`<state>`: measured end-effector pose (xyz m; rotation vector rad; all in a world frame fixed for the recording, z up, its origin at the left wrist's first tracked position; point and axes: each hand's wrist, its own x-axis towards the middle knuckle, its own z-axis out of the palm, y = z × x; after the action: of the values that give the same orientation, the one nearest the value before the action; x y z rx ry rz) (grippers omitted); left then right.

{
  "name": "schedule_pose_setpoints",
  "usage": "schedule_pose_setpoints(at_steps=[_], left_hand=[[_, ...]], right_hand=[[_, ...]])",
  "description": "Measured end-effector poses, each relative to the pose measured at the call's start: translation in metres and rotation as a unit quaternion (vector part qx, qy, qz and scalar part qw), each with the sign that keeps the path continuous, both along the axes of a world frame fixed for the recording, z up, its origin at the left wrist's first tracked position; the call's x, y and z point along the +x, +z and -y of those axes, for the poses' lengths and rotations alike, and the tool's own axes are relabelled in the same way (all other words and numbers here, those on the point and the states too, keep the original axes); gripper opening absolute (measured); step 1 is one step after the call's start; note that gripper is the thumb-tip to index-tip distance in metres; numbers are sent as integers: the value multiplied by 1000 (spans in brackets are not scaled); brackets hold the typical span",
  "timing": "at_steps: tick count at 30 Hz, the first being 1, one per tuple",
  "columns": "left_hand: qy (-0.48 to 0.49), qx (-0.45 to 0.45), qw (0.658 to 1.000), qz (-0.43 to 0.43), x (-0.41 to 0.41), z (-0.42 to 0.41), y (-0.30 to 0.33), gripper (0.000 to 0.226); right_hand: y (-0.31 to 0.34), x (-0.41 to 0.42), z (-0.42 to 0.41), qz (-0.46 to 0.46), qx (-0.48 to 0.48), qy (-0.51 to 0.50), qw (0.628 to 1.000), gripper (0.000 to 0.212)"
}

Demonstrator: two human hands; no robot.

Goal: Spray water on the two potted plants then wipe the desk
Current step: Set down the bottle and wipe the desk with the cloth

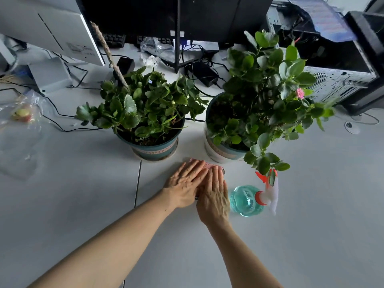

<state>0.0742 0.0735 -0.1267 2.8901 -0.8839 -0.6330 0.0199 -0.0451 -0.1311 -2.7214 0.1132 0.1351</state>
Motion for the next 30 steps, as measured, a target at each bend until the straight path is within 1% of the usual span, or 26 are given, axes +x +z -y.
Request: schedule_pose_setpoints(at_steps=[4, 7, 11, 14, 19, 22, 24, 26, 28, 30], left_hand=[[-20, -5, 1000, -5, 11, 3, 1, 63], [-35, -4, 999, 1, 12, -6, 1, 63], [-28, -1, 999, 16, 7, -23, -4, 64], [7, -4, 1000, 26, -3, -43, -8, 65], [112, -1, 994, 10, -28, -86, -13, 71], [165, 18, 986, 8, -41, -113, -11, 76], [185, 27, 982, 7, -52, -129, -5, 77], [194, 30, 980, 29, -64, -140, 3, 71], [209, 32, 977, 42, -74, -145, 4, 67], [214, 35, 976, 34, -84, -145, 3, 67]], right_hand=[[-6, 8, 4, -13, 7, -17, 1000, 63], [-7, 9, 5, -21, 17, -2, 1000, 62], [-8, 10, -5, -12, 23, 30, 999, 63], [-9, 12, -21, -10, 22, 65, 998, 66], [-5, 13, -61, -28, 11, 149, 988, 64], [-4, 14, -87, -31, 24, 192, 981, 69], [-3, 13, -102, -31, 39, 218, 975, 71], [-2, 8, -114, -35, 43, 247, 968, 73], [-2, 1, -119, -39, 41, 260, 964, 70], [-2, -7, -118, -35, 40, 262, 963, 64]])
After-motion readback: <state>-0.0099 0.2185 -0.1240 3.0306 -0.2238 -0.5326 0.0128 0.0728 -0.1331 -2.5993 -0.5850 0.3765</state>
